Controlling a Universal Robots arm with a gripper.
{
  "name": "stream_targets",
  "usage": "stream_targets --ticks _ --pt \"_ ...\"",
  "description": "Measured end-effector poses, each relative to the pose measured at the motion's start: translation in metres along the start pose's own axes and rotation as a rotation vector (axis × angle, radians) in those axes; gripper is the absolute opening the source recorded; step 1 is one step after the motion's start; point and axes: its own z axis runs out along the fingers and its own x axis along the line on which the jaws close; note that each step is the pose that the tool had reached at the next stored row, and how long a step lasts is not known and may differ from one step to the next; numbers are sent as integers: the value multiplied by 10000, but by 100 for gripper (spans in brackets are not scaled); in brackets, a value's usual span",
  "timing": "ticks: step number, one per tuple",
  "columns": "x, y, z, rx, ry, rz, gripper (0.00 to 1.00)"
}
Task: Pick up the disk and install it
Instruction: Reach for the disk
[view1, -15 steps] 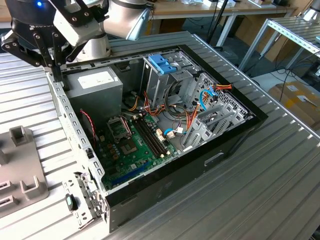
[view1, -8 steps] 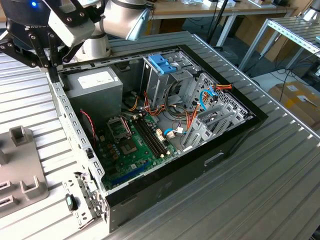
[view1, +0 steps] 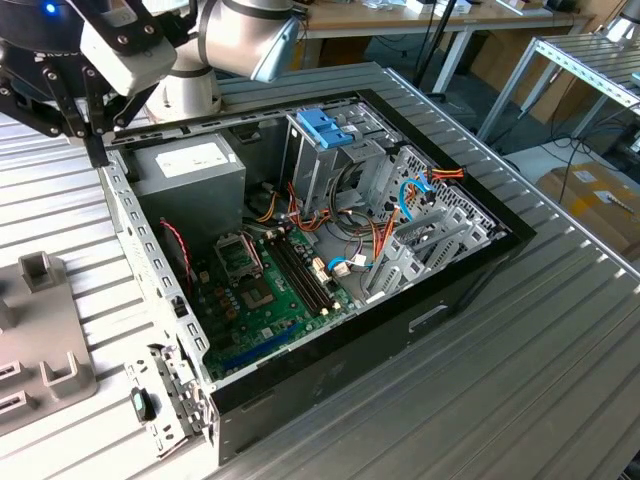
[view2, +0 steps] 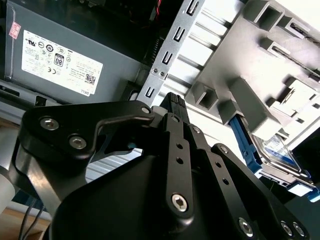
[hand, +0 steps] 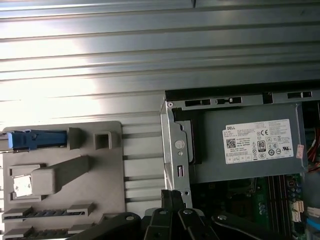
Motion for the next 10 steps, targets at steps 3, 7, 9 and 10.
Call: stream_targets --ticks 3,7,9,10 --pt "45 -3 -1 0 0 0 11" --pt "91 -7 -2 0 0 0 11" --pt "115 -9 -3 0 0 -1 11" --pt "127 -9 -4 0 0 -1 11"
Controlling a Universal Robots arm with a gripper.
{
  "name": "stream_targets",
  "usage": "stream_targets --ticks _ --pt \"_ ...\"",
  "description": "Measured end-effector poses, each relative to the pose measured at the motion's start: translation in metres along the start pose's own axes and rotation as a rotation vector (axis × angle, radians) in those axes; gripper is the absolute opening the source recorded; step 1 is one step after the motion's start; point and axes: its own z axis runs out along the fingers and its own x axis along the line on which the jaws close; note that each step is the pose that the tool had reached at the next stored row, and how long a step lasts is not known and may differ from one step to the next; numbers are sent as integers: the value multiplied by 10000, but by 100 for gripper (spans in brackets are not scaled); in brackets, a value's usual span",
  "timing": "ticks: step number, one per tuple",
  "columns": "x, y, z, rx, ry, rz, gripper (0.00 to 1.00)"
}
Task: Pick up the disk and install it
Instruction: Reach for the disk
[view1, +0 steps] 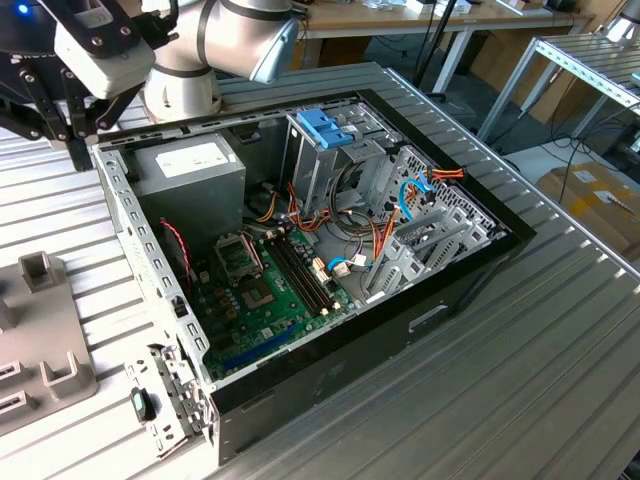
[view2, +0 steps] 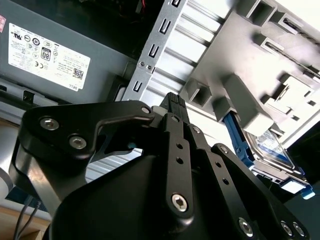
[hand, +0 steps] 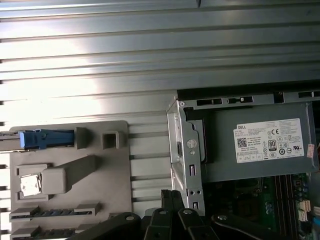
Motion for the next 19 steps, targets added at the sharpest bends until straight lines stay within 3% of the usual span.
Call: stream_targets --ticks 19 --pt "221 -17 -6 0 0 0 11"
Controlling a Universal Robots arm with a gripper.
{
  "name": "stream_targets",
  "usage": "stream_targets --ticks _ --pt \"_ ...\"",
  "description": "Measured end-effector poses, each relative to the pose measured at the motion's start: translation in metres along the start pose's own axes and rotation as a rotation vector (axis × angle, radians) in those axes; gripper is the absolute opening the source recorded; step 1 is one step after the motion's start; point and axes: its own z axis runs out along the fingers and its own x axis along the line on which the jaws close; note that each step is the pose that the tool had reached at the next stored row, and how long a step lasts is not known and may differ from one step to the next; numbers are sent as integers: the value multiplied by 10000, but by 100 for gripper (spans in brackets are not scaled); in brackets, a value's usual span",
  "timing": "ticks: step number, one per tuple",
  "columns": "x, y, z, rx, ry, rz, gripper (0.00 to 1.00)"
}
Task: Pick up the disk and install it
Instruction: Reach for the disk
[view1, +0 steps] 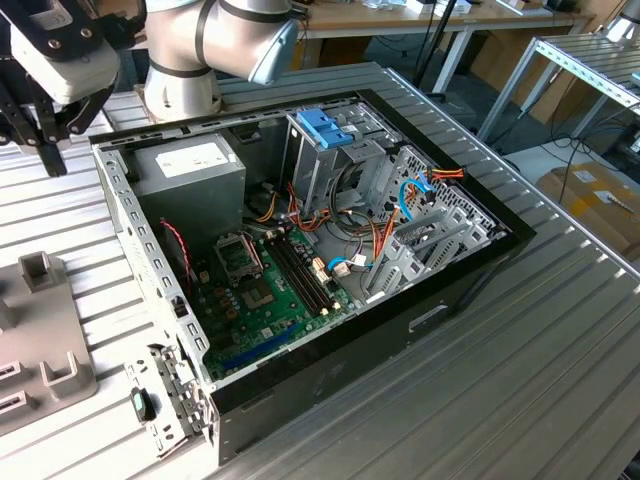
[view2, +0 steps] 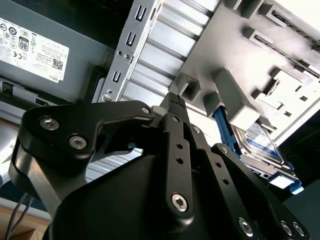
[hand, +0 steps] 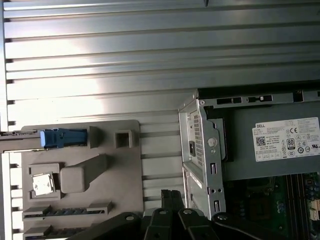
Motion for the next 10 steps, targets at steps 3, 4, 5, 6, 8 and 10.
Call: stream_targets --ticks 3,4,5,6,8,10 --pt "33 -2 -1 0 0 1 11" --pt "43 -3 -1 0 0 1 11" --pt "53 -4 -1 0 0 0 11" --pt "66 -5 -2 0 0 0 11" --pt "91 -7 -2 0 0 0 11" --pt "115 -9 -3 0 -1 1 11"
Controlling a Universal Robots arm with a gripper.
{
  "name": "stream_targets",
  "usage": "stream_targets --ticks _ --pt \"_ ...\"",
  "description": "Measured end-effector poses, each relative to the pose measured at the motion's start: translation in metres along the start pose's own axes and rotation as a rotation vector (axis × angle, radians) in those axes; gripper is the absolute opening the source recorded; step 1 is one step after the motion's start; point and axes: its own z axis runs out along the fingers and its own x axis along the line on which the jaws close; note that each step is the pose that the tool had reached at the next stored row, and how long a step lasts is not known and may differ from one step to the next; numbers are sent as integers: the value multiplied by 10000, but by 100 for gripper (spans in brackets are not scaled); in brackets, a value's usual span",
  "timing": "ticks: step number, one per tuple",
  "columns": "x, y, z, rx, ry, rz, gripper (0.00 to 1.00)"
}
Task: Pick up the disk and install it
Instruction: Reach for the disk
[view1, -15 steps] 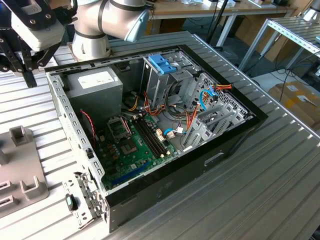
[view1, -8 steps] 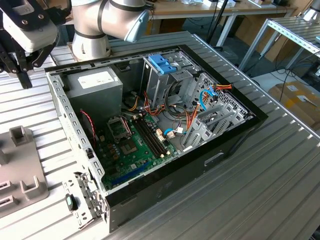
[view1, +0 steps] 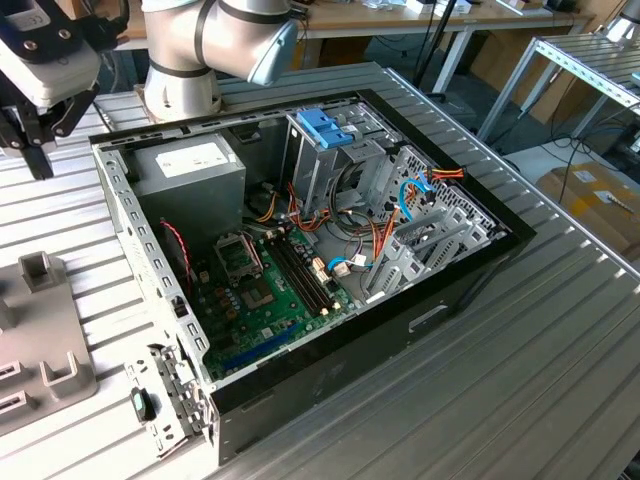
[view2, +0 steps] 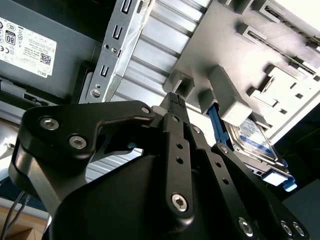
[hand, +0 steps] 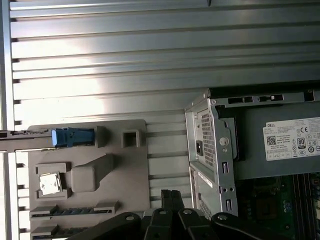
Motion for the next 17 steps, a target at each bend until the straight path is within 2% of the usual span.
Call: stream_targets --ticks 8,17 --pt "98 -8 -3 0 1 -1 11" --pt "246 -19 -7 0 -1 0 11"
